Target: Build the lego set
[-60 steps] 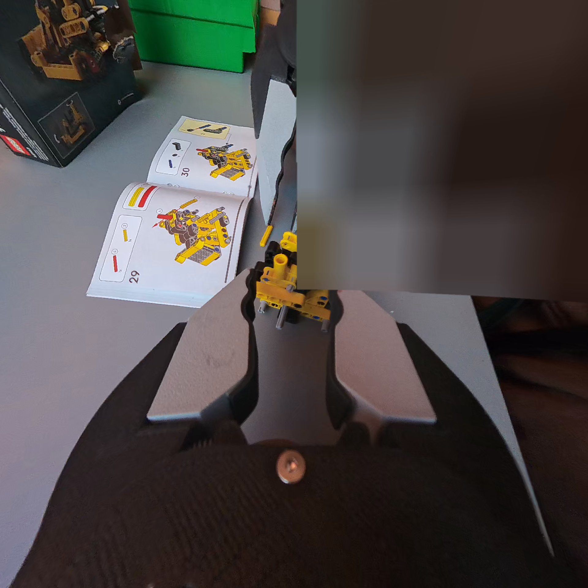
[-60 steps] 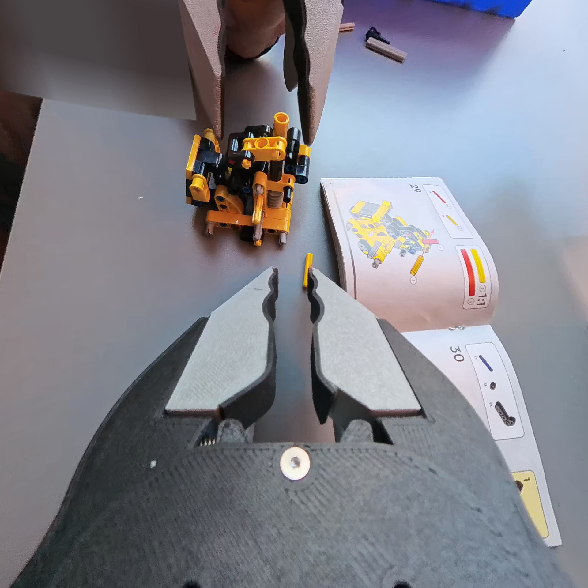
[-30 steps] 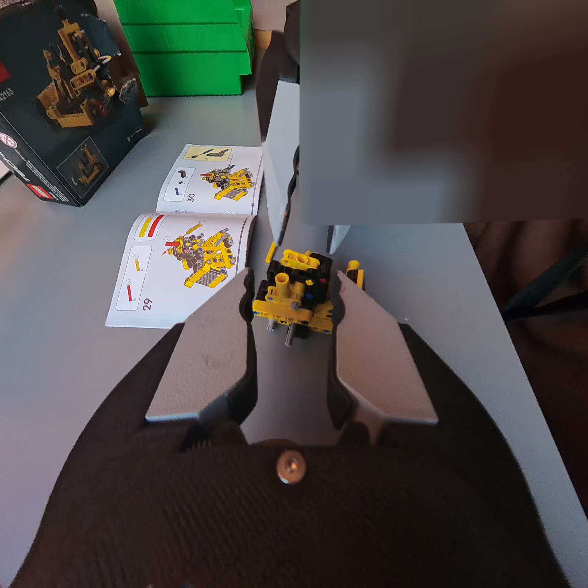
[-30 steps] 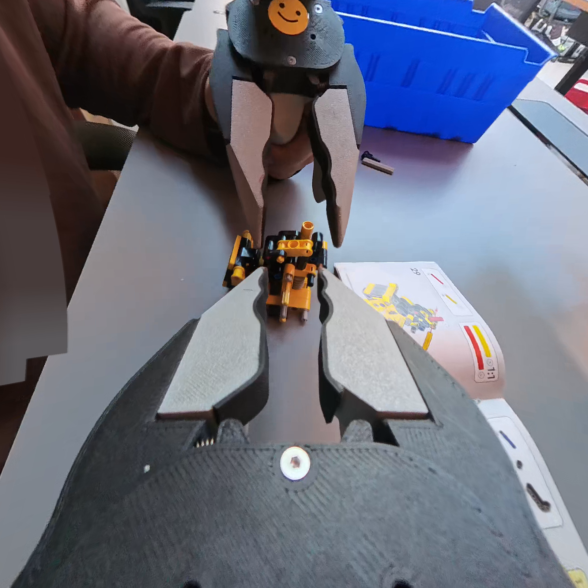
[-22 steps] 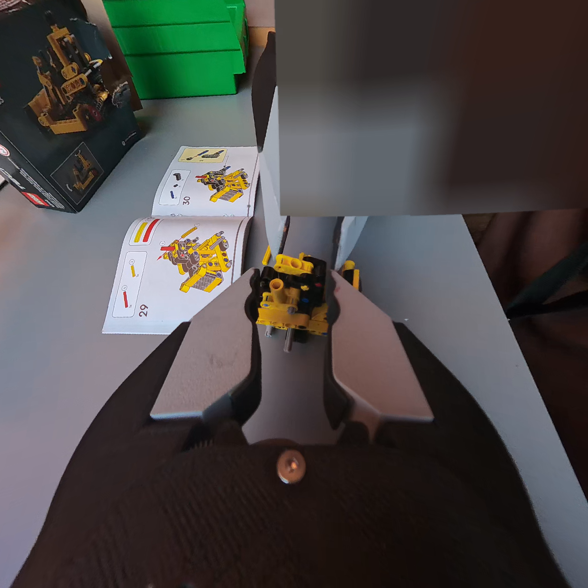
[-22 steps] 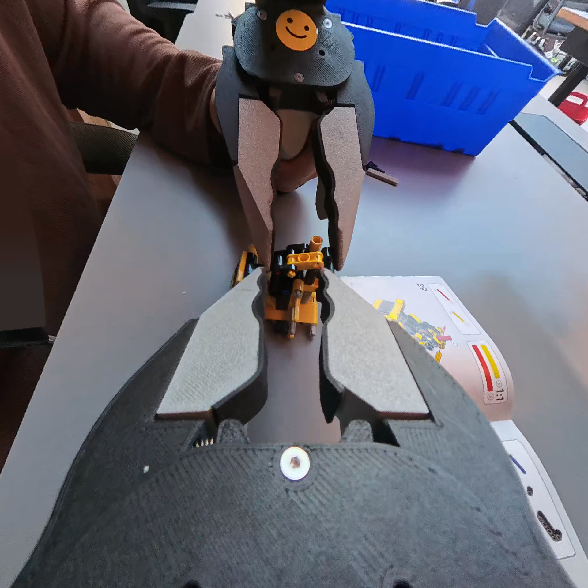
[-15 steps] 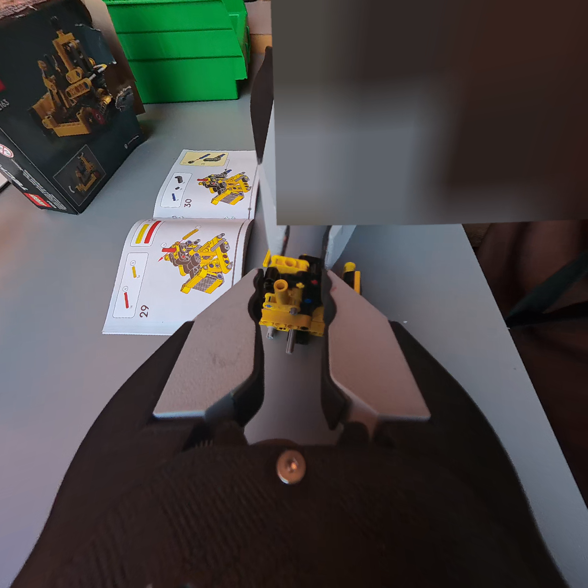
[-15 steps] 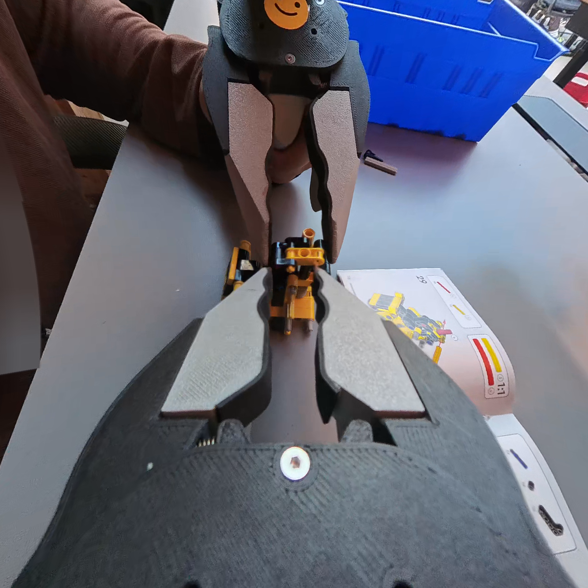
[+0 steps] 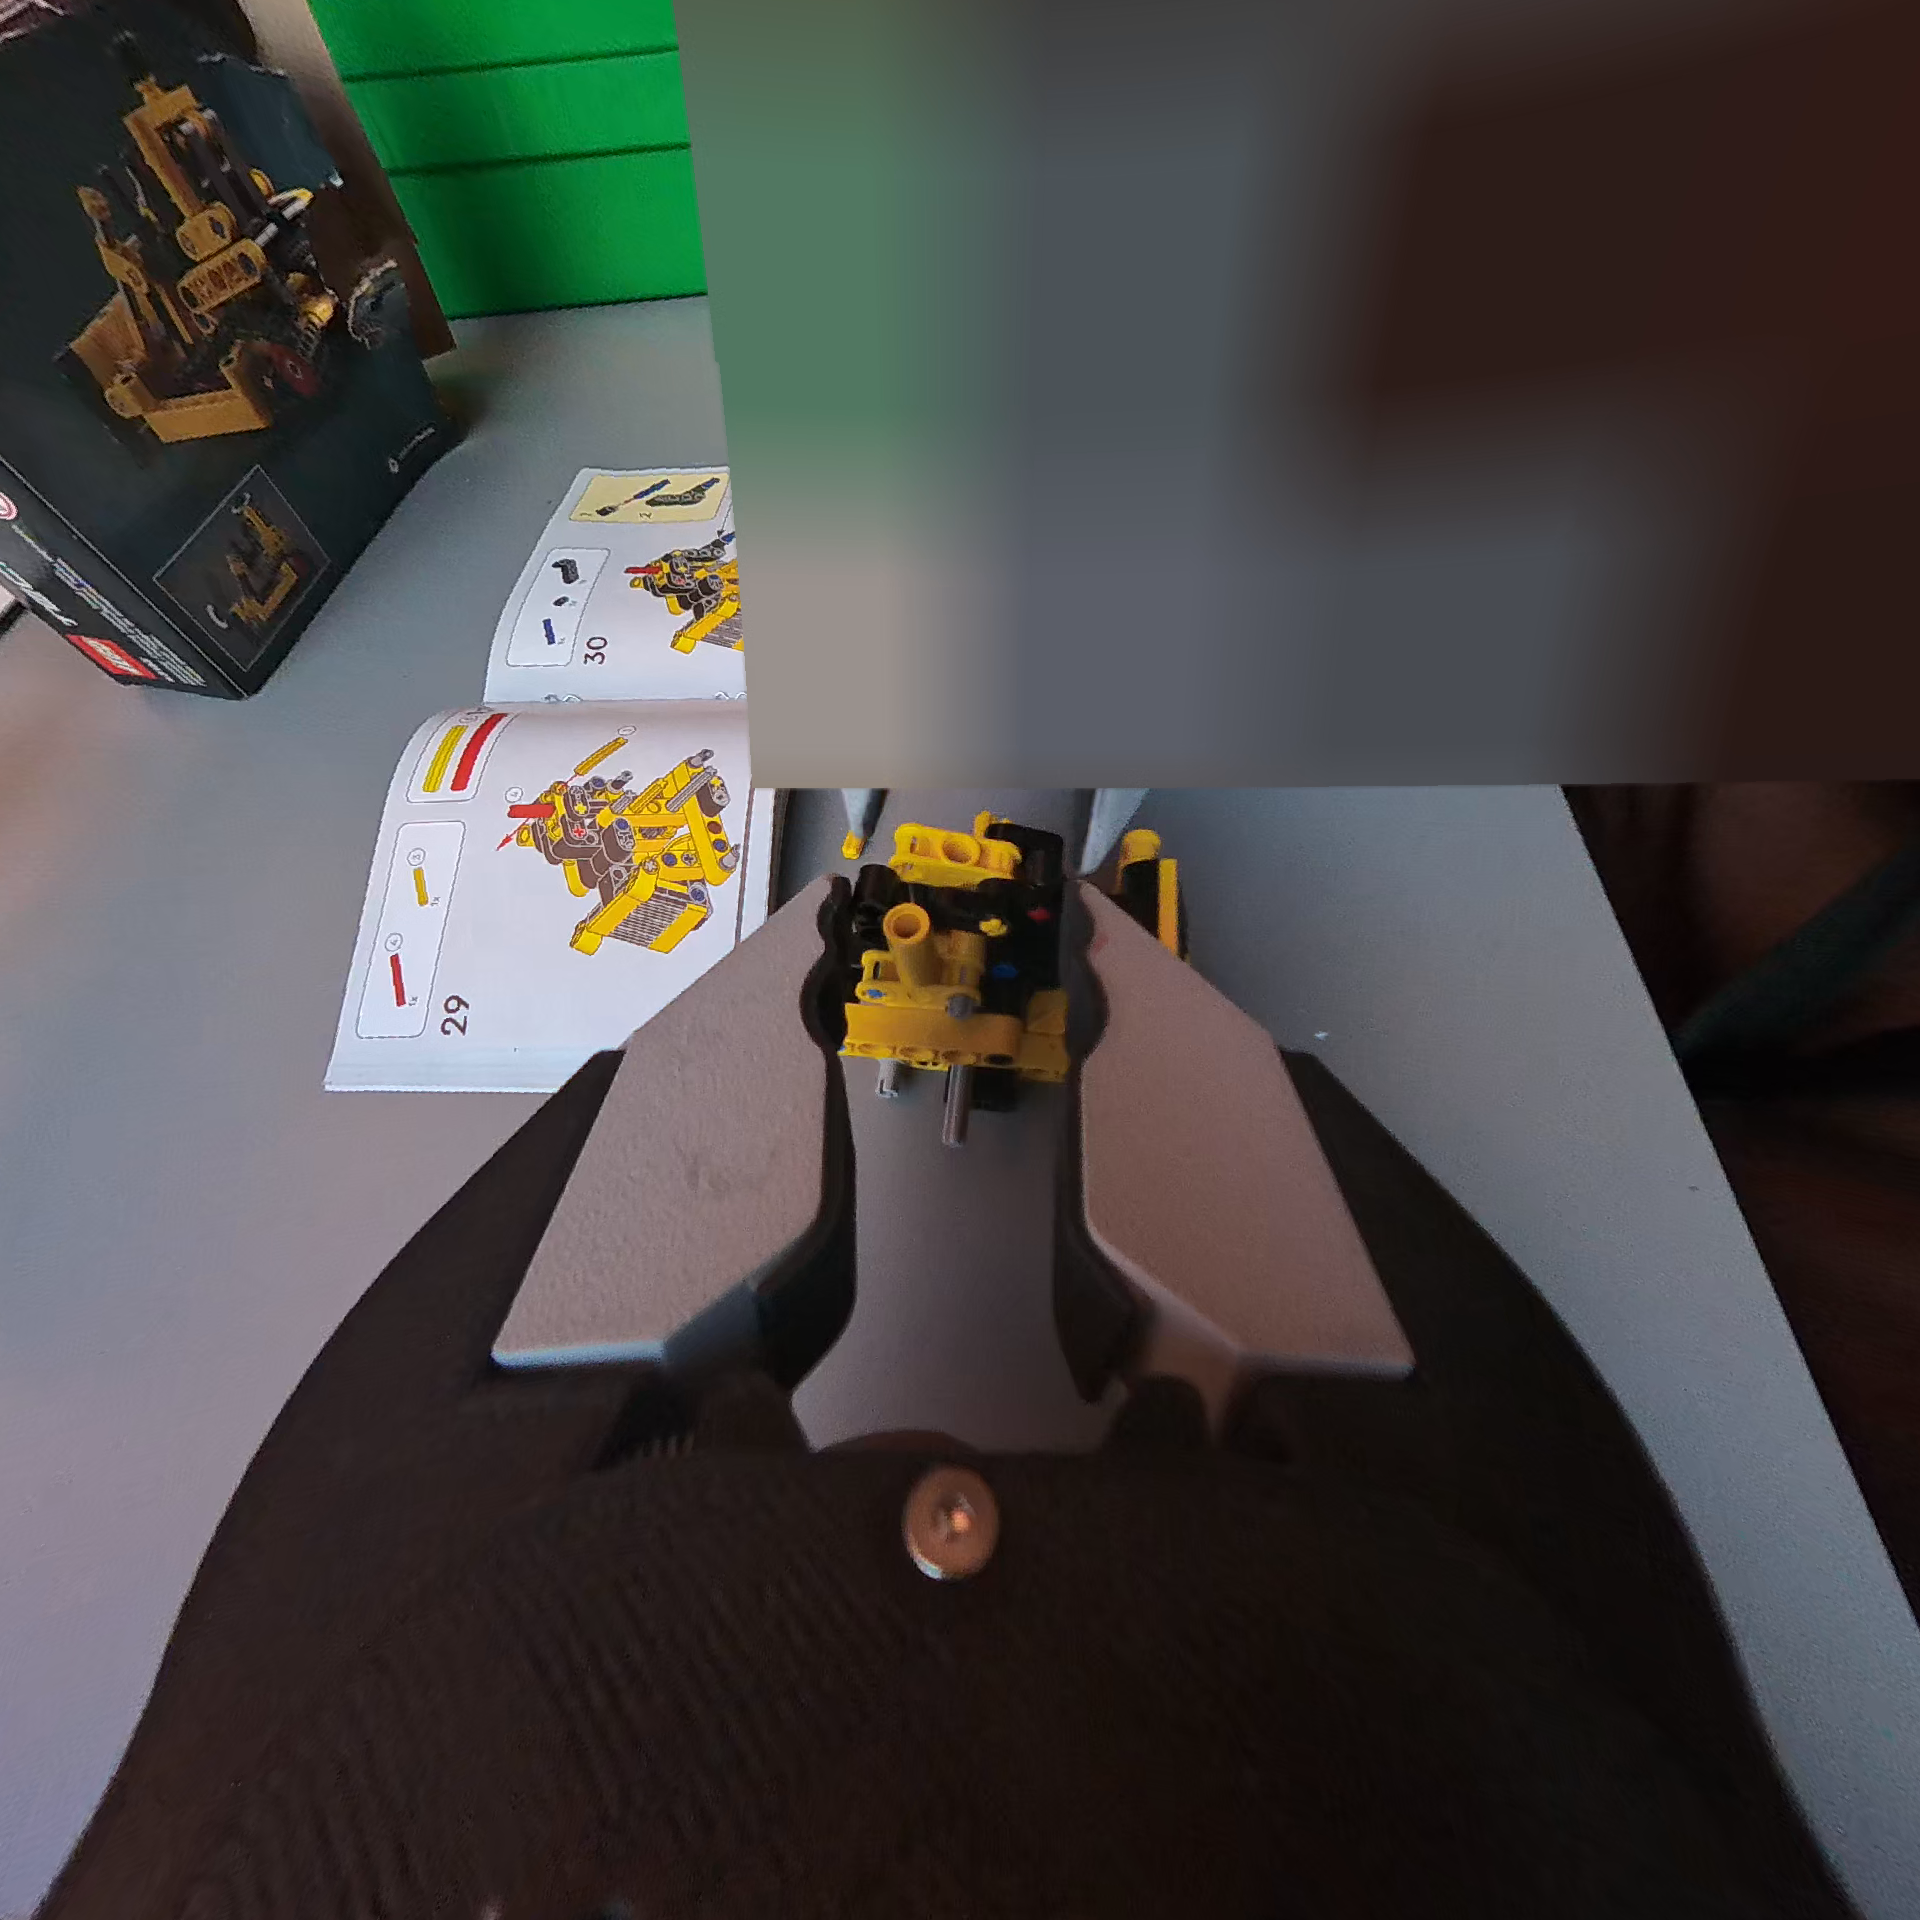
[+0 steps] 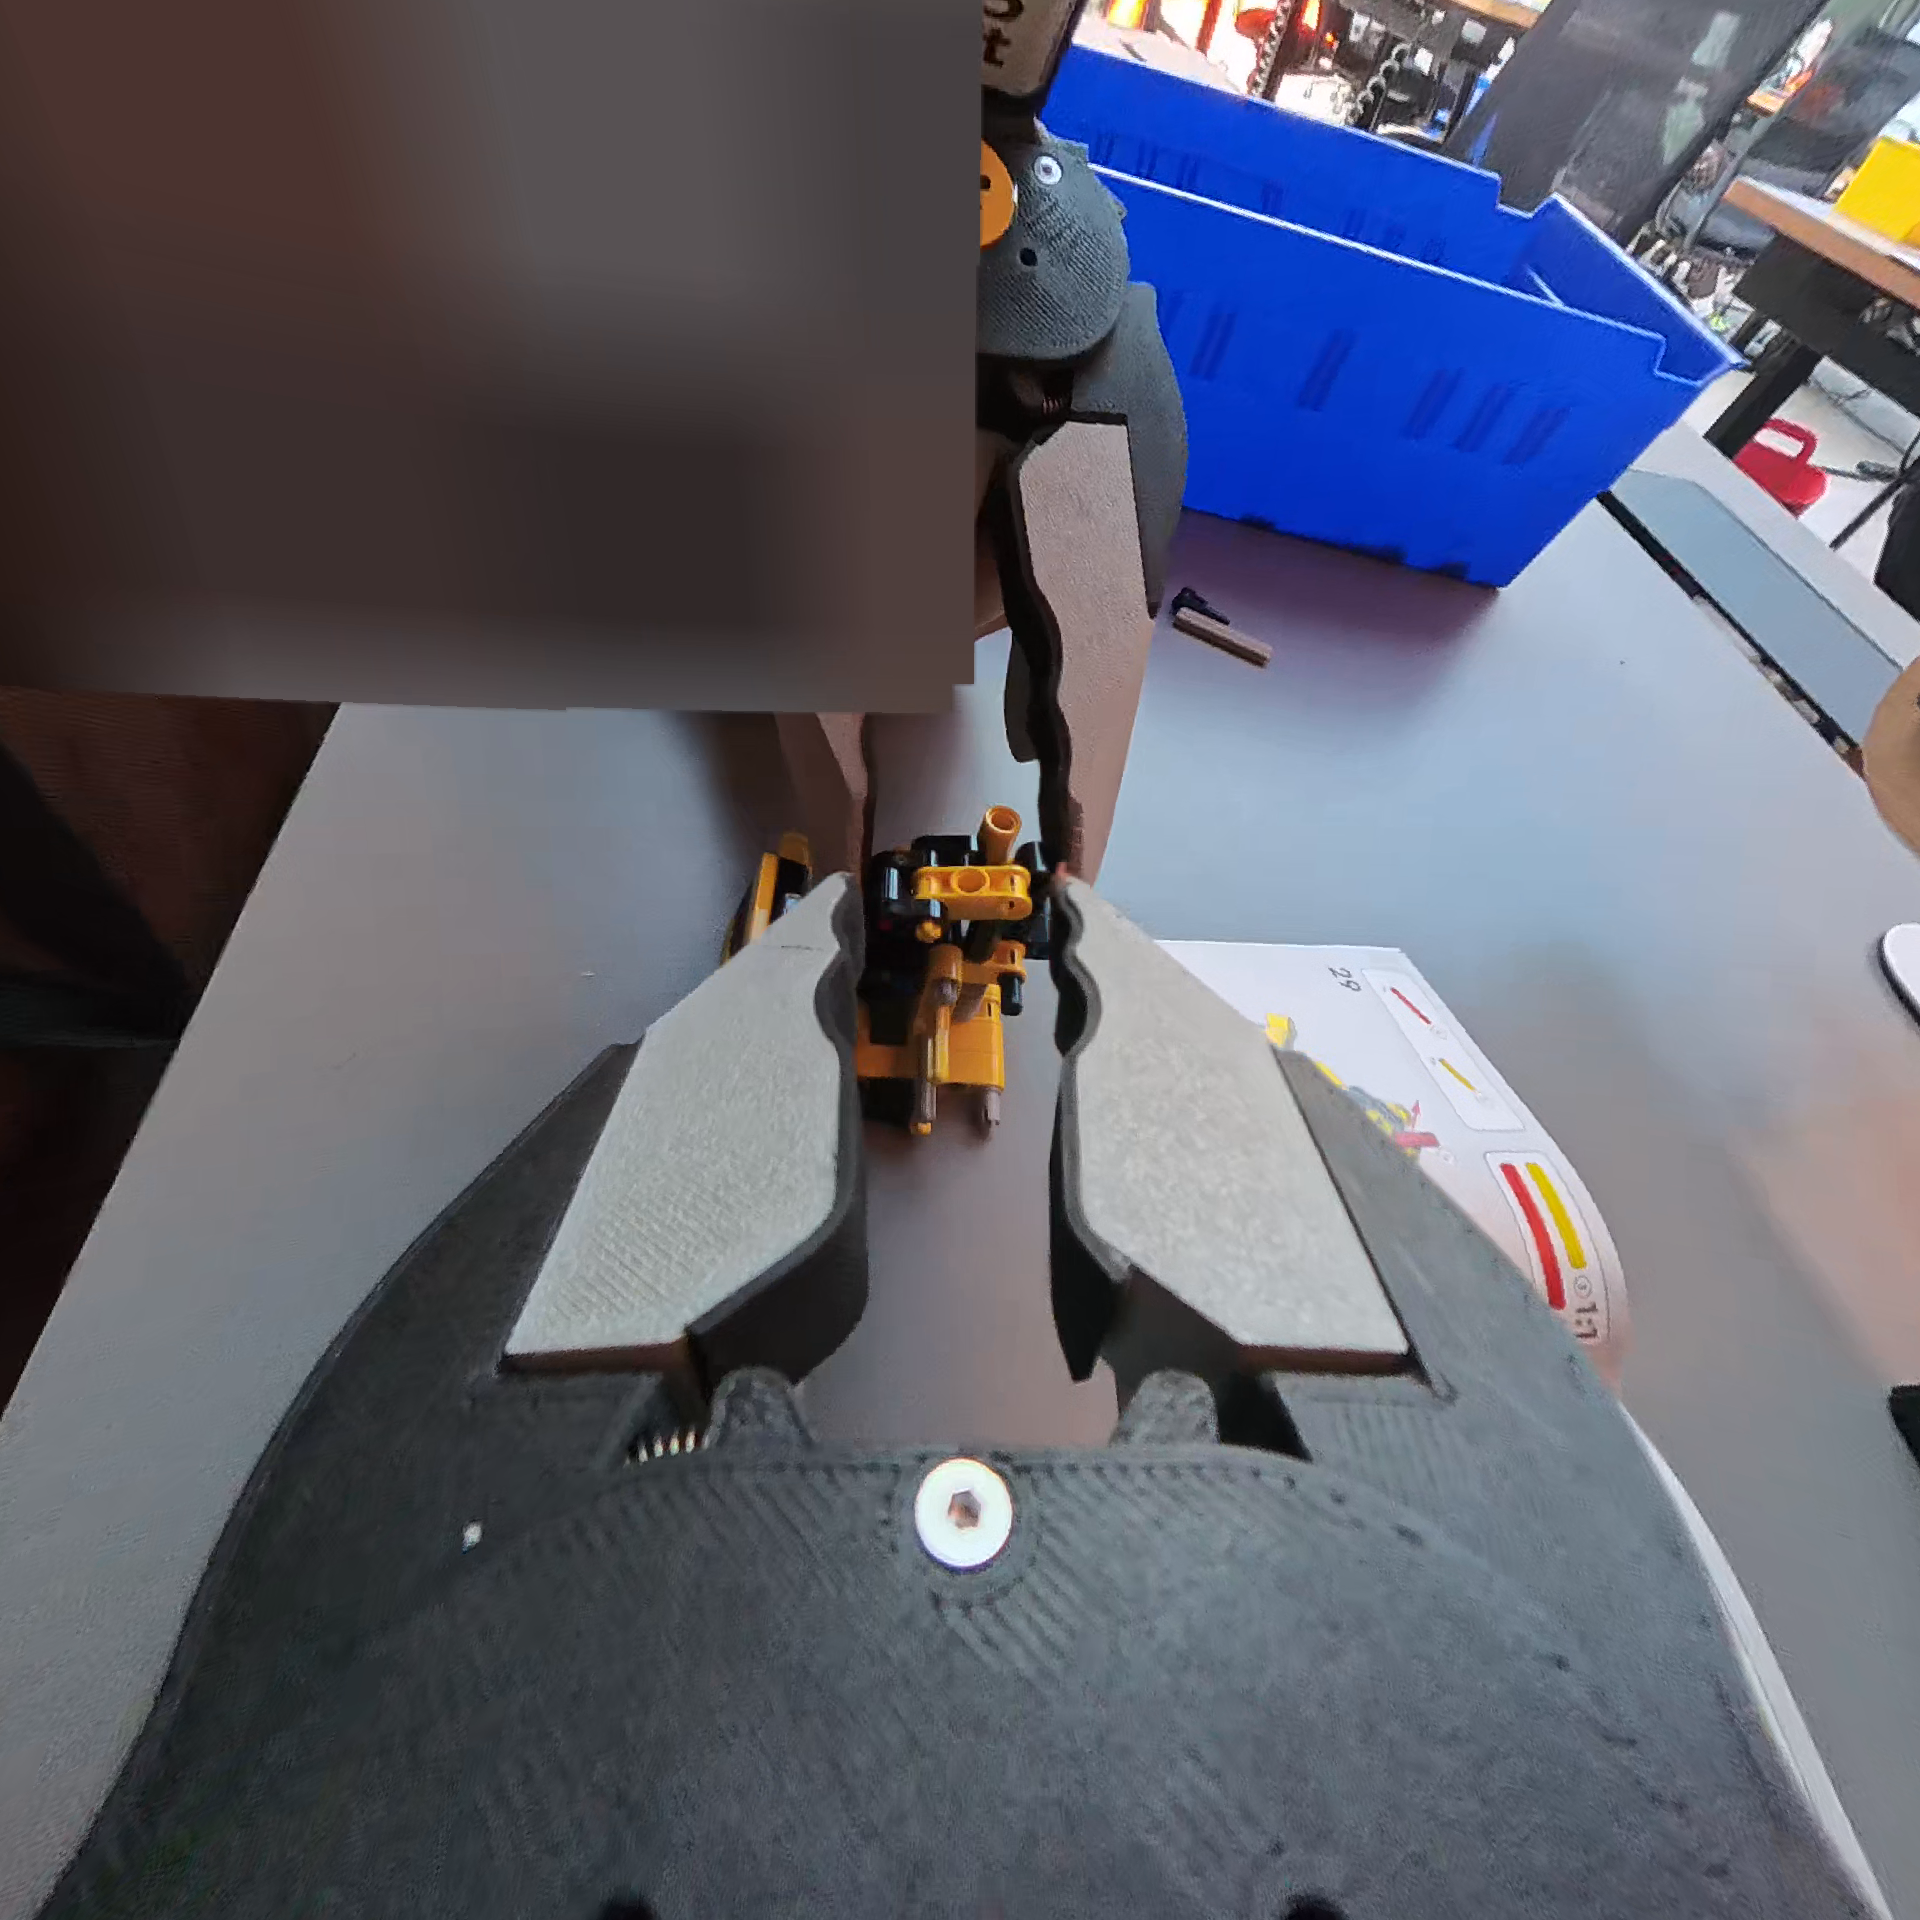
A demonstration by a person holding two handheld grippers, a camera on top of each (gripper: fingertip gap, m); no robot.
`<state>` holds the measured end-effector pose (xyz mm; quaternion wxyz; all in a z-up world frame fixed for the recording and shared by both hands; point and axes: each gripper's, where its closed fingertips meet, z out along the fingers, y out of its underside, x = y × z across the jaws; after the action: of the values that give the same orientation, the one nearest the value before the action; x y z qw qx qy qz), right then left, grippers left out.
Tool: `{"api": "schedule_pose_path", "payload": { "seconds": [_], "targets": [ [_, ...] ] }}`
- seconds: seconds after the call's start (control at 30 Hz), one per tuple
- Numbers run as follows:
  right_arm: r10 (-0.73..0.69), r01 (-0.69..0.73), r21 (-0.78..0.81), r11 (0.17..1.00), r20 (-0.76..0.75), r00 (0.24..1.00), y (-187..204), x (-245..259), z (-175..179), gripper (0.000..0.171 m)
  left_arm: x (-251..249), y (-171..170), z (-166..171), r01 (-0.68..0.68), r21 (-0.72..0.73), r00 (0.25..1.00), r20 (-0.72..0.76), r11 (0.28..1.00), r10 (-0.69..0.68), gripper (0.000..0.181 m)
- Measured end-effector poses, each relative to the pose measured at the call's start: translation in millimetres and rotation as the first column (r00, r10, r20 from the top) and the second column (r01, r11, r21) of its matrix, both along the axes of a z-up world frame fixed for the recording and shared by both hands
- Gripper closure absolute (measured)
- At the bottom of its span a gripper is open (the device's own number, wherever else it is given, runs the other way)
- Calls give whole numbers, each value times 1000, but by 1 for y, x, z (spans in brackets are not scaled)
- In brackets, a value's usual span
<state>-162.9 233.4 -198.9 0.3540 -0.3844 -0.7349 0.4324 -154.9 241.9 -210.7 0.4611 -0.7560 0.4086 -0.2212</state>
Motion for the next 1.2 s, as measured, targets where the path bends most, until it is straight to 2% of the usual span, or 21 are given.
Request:
{"api": "schedule_pose_path", "payload": {
  "seconds": [0.2, 0.4, 0.57, 0.73, 1.03, 1.2],
  "targets": [
    [-23, 23, 16, 1000, 3, 1000, 4, -2, -2, 143, -3, 3, 1, -24, -16, 1000, 19, 1000, 25, 147],
    [-15, 15, 41, 999, 2, 1000, 5, -1, -3, 139, -2, 1, 0, -18, -36, 1000, 25, 999, 19, 146],
    [-14, 15, 59, 998, -18, 1000, 5, -1, -1, 148, -3, 2, 1, -23, -54, 999, 48, 998, 26, 150],
    [-2, 3, 81, 997, -18, 1000, 3, 0, -3, 146, 0, 0, 0, -8, -48, 999, 36, 999, 9, 151],
    [39, -4, 279, 960, -120, 992, -3, 2, -1, 152, 1, -2, 0, -1, -44, 1000, 31, 999, 3, 151],
    [45, -22, 246, 969, -88, 995, -1, 4, -5, 149, 2, -3, 0, -1, -36, 1000, 24, 999, 2, 151]
  ]
}}
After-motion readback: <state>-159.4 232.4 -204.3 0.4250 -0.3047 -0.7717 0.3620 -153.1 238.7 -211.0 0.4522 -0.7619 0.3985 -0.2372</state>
